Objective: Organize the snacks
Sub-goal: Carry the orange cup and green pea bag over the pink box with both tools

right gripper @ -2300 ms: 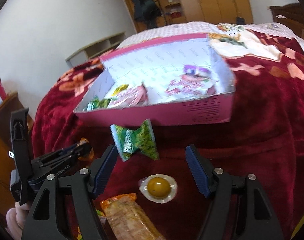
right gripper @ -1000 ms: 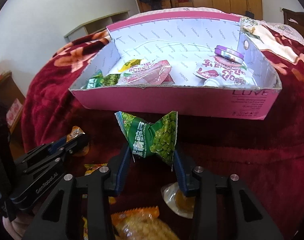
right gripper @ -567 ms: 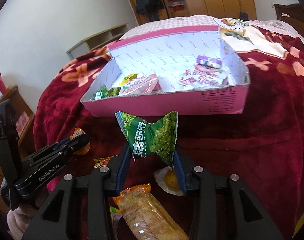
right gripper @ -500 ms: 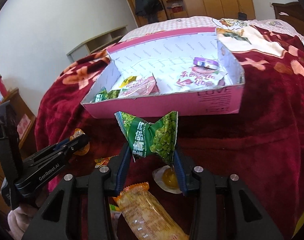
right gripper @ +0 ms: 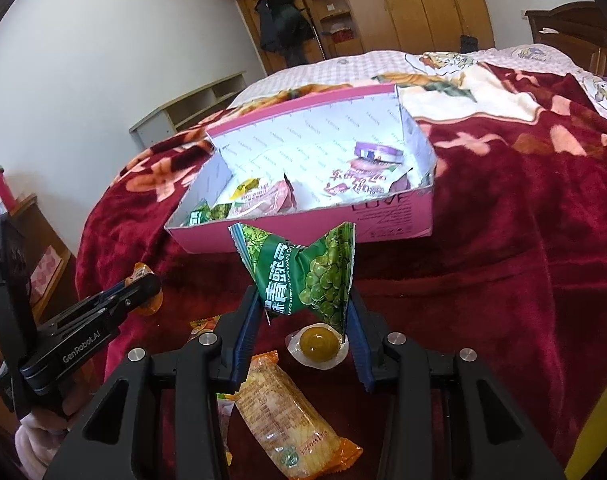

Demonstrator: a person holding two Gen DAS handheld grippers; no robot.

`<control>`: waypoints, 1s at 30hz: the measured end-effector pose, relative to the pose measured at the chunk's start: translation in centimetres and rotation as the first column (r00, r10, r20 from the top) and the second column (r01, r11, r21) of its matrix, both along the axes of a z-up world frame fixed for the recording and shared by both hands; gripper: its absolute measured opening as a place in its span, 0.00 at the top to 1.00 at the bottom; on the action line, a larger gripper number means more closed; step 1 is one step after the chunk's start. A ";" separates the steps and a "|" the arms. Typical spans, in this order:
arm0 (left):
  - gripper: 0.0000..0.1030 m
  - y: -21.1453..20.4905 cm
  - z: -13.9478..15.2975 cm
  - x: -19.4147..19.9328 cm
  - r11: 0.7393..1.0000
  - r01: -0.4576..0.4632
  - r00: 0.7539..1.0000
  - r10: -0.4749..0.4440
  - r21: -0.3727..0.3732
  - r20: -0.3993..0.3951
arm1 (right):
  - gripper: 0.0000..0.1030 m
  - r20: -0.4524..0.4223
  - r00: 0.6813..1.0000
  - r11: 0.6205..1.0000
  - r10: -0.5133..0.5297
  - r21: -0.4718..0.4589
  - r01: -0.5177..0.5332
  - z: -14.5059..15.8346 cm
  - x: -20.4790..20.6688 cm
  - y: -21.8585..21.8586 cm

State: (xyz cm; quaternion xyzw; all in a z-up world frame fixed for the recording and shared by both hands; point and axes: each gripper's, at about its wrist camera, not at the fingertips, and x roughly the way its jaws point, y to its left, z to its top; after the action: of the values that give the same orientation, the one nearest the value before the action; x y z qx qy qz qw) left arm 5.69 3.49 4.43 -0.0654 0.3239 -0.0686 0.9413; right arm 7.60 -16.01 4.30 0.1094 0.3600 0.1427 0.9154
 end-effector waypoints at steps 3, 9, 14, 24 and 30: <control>0.78 -0.2 0.4 -0.2 1.000 0.001 1.000 -0.001 0.002 0.007 | 0.59 0.009 1.000 1.000 -0.004 0.002 0.004 0.3 -0.3 0.0; 0.78 -0.6 1.2 -0.1 1.000 0.013 1.000 -0.013 0.004 0.024 | 0.59 0.021 1.000 1.000 -0.004 -0.003 0.004 0.7 -0.5 0.0; 0.78 -1.4 2.1 1.1 0.999 0.032 0.998 -0.033 0.020 0.045 | 0.59 0.030 1.000 1.000 -0.010 -0.009 0.010 1.2 -0.1 -0.3; 0.78 -2.9 4.0 4.6 0.995 0.080 0.992 -0.085 0.053 0.089 | 0.59 0.037 0.999 0.999 -0.022 -0.028 0.023 2.2 2.5 -0.9; 0.78 -3.7 4.3 7.1 0.993 0.098 0.990 -0.104 0.065 0.097 | 0.59 0.026 0.999 0.999 -0.023 -0.042 0.024 2.3 4.3 -1.1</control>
State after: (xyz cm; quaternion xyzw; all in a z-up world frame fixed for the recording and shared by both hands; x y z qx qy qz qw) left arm 12.75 -0.25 8.76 -0.0171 0.2810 -0.1095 0.9533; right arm 11.87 -17.08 6.59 0.0923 0.3502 0.1257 0.9236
